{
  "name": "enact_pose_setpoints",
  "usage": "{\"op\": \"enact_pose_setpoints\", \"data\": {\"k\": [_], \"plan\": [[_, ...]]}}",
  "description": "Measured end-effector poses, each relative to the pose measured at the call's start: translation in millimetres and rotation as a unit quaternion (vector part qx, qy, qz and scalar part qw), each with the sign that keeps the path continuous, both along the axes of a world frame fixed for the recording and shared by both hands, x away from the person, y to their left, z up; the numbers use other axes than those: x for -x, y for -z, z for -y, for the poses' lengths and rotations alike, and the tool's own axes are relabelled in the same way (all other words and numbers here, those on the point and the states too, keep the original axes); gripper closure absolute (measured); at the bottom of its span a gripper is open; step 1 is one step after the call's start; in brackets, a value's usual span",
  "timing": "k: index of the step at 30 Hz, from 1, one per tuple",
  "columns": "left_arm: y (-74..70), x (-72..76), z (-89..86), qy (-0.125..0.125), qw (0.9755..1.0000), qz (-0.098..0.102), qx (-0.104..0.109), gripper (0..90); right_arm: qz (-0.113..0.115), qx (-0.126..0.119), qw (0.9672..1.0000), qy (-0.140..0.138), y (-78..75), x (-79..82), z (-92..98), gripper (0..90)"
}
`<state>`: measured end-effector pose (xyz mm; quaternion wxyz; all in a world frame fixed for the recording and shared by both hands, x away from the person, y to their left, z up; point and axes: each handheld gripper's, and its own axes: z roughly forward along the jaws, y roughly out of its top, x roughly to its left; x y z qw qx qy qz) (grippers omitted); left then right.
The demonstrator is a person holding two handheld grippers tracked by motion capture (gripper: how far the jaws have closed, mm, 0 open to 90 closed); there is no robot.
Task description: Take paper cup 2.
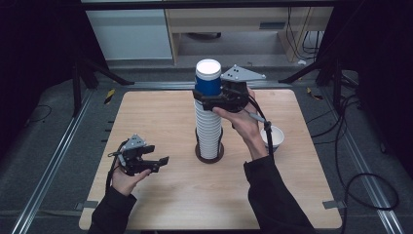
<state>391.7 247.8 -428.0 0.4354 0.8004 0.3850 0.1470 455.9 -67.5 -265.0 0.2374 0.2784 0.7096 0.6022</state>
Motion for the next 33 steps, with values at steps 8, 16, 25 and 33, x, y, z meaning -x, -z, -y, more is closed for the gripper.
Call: {"op": "enact_pose_setpoints", "data": {"k": [8, 16, 25, 33], "plan": [[0.6, -0.2, 0.1, 0.000, 1.0000, -0.001, 0.000, 22.0, 0.011, -0.003, 0.9999, -0.002, -14.6, 1.6, 2.0, 20.1], [0.6, 0.1, 0.4, 0.001, 1.0000, -0.001, 0.000, 21.9, 0.025, -0.011, 0.9996, 0.001, -32.3, 2.7, 3.4, 20.1], [0.3, 0.3, 0.5, 0.001, 1.0000, -0.001, -0.001, 22.0, 0.050, -0.018, 0.9985, 0.012, -52.1, 11.9, 11.4, 20.1], [-0.6, 0.7, 0.2, 0.001, 1.0000, 0.000, 0.000, 22.0, 0.069, -0.021, 0.9971, 0.023, -62.3, 25.7, 30.0, 20.1]]}}
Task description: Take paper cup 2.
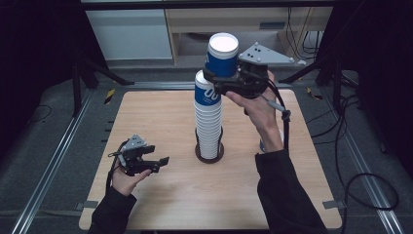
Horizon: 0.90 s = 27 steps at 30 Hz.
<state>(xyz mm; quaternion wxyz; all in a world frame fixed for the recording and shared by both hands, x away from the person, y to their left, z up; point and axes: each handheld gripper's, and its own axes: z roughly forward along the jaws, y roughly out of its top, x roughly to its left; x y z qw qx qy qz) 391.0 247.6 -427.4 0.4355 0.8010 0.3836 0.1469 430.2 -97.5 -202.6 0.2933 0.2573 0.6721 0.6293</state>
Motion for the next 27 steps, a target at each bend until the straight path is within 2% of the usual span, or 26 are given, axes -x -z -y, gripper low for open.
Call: {"op": "enact_pose_setpoints", "data": {"k": [4, 8, 12, 13, 14, 15, 17, 19, 20, 21, 23, 24, 27], "plan": [[-0.9, 0.6, 0.1, 0.000, 1.0000, 0.003, 0.000, 22.0, 0.004, 0.012, 0.9999, 0.007, 3.3, 10.4, 15.3, 20.1], [-2.5, 1.7, 1.6, 0.003, 1.0000, 0.004, -0.001, 22.1, 0.000, 0.023, 0.9996, 0.016, 16.3, 19.5, 32.0, 20.1], [-3.8, 2.9, 3.6, 0.006, 1.0000, 0.005, -0.001, 22.2, -0.017, 0.034, 0.9991, 0.020, 38.2, 25.9, 48.3, 20.2], [-3.8, 2.9, 3.6, 0.006, 1.0000, 0.005, -0.001, 22.2, -0.017, 0.034, 0.9991, 0.020, 38.2, 25.9, 48.3, 20.2], [-3.6, 3.1, 4.1, 0.007, 1.0000, 0.004, -0.002, 22.2, -0.025, 0.034, 0.9989, 0.020, 47.2, 27.6, 53.1, 20.2], [-3.6, 3.1, 4.1, 0.007, 1.0000, 0.004, -0.002, 22.2, -0.025, 0.034, 0.9989, 0.020, 47.2, 27.6, 53.1, 20.2], [-3.6, 3.3, 4.6, 0.008, 1.0000, 0.004, -0.003, 22.2, -0.034, 0.033, 0.9987, 0.017, 56.6, 29.3, 57.2, 20.2], [-3.6, 3.4, 5.2, 0.009, 1.0000, 0.004, -0.002, 22.2, -0.042, 0.032, 0.9985, 0.016, 67.1, 30.6, 60.5, 20.1], [-3.5, 3.3, 5.5, 0.009, 1.0000, 0.004, -0.002, 22.2, -0.051, 0.033, 0.9981, 0.014, 78.1, 31.1, 63.0, 20.1], [-3.3, 3.3, 6.1, 0.009, 0.9999, 0.004, -0.002, 22.2, -0.051, 0.033, 0.9981, 0.014, 78.1, 31.1, 63.0, 20.1], [-3.3, 3.5, 7.2, 0.012, 0.9999, 0.003, -0.002, 22.3, -0.060, 0.037, 0.9974, 0.013, 88.5, 31.6, 65.0, 20.1], [-3.5, 4.0, 8.4, 0.014, 0.9999, 0.003, -0.002, 22.4, -0.067, 0.037, 0.9970, 0.010, 98.2, 32.3, 67.2, 20.1], [-3.7, 4.3, 9.5, 0.016, 0.9999, 0.004, -0.002, 22.4, -0.071, 0.041, 0.9966, 0.004, 107.3, 32.9, 69.1, 20.1]]}}
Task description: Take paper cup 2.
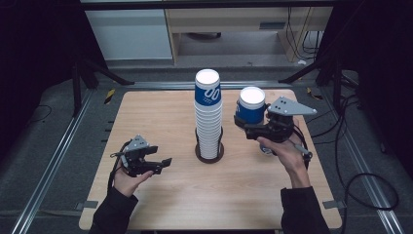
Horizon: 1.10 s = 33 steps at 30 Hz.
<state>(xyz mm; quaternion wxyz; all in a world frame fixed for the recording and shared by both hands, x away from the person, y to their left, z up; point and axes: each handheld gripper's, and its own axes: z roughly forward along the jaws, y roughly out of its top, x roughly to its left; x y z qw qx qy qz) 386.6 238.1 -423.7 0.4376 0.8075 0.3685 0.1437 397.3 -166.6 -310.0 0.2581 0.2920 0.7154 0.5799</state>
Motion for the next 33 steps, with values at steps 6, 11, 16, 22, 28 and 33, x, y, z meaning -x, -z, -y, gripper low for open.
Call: {"op": "enact_pose_setpoints", "data": {"k": [6, 11, 16, 22, 28, 33], "plan": [[-1.2, 1.4, 1.8, 0.004, 1.0000, 0.001, 0.001, 22.6, -0.018, 0.005, 0.9998, -0.006, 22.4, 1.2, 5.3, 20.1], [-2.9, 3.3, 4.8, 0.011, 0.9999, 0.002, -0.001, 22.5, -0.030, 0.017, 0.9990, -0.027, 42.2, 4.7, 2.6, 20.1], [-4.3, 5.5, 8.7, 0.023, 0.9997, 0.005, -0.001, 22.7, -0.040, 0.024, 0.9977, -0.048, 54.7, 6.3, -1.6, 20.1], [-9.1, 9.0, 10.6, 0.034, 0.9994, 0.010, 0.007, 22.7, -0.050, 0.042, 0.9961, -0.059, 64.5, 8.1, -6.1, 20.0], [-7.5, 11.2, 15.7, 0.049, 0.9988, 0.006, 0.003, 22.7, -0.050, 0.055, 0.9935, -0.086, 67.4, 10.7, -12.4, 20.0], [-9.8, 13.9, 20.1, 0.062, 0.9980, 0.010, 0.000, 22.6, -0.052, 0.073, 0.9885, -0.122, 73.0, 14.2, -25.4, 20.1]]}}
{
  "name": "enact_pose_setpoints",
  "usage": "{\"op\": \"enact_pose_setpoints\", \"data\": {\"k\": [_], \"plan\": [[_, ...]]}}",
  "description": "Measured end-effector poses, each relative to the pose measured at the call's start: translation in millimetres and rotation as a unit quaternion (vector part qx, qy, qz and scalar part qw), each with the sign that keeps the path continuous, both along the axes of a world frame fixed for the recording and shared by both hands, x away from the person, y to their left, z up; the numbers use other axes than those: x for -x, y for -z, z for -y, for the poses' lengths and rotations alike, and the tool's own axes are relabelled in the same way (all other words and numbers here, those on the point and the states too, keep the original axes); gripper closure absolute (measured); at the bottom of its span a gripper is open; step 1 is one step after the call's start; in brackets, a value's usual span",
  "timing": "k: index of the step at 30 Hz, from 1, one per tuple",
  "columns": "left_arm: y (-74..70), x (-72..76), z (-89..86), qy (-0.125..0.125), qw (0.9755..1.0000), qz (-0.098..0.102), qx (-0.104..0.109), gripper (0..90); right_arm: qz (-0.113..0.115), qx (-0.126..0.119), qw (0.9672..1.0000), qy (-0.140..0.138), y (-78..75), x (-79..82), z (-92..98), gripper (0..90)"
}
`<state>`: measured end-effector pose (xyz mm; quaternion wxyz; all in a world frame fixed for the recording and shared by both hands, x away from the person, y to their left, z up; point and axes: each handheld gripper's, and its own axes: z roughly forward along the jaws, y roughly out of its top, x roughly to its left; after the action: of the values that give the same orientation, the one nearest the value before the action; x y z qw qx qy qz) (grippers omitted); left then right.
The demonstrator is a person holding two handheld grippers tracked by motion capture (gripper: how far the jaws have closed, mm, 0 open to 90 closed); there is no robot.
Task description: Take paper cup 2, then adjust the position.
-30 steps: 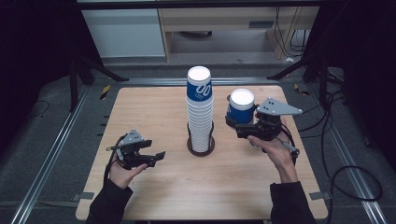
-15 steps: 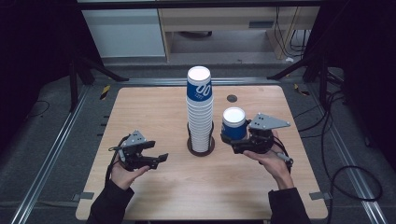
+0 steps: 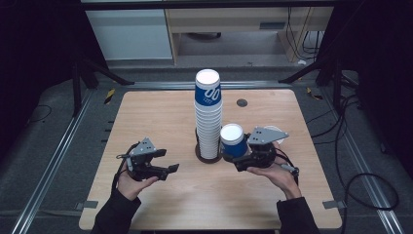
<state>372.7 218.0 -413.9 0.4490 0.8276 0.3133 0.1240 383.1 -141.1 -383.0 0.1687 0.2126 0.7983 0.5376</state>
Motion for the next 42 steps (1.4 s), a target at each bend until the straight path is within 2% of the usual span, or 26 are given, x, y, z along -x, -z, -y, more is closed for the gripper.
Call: {"op": "enact_pose_setpoints", "data": {"k": [8, 15, 27, 34, 42], "plan": [[-2.8, 3.4, 4.4, 0.015, 0.9999, 0.001, 0.001, 22.6, -0.018, 0.019, 0.9984, -0.051, 14.4, 0.1, -17.5, 20.1], [-6.1, 7.1, 8.4, 0.029, 0.9996, 0.003, 0.005, 22.4, -0.033, 0.048, 0.9953, -0.077, 27.1, -1.8, -30.5, 20.0], [-10.9, 12.7, 16.9, 0.050, 0.9986, 0.011, 0.010, 21.7, -0.039, 0.080, 0.9910, -0.100, 39.9, -0.5, -46.9, 20.0], [-13.2, 13.4, 20.1, 0.065, 0.9976, 0.007, 0.022, 20.4, -0.047, 0.086, 0.9897, -0.105, 47.8, -2.9, -54.1, 20.2], [-14.3, 13.7, 28.4, 0.079, 0.9966, 0.009, 0.021, 18.8, -0.040, 0.105, 0.9871, -0.114, 51.8, -1.2, -65.7, 20.3]]}}
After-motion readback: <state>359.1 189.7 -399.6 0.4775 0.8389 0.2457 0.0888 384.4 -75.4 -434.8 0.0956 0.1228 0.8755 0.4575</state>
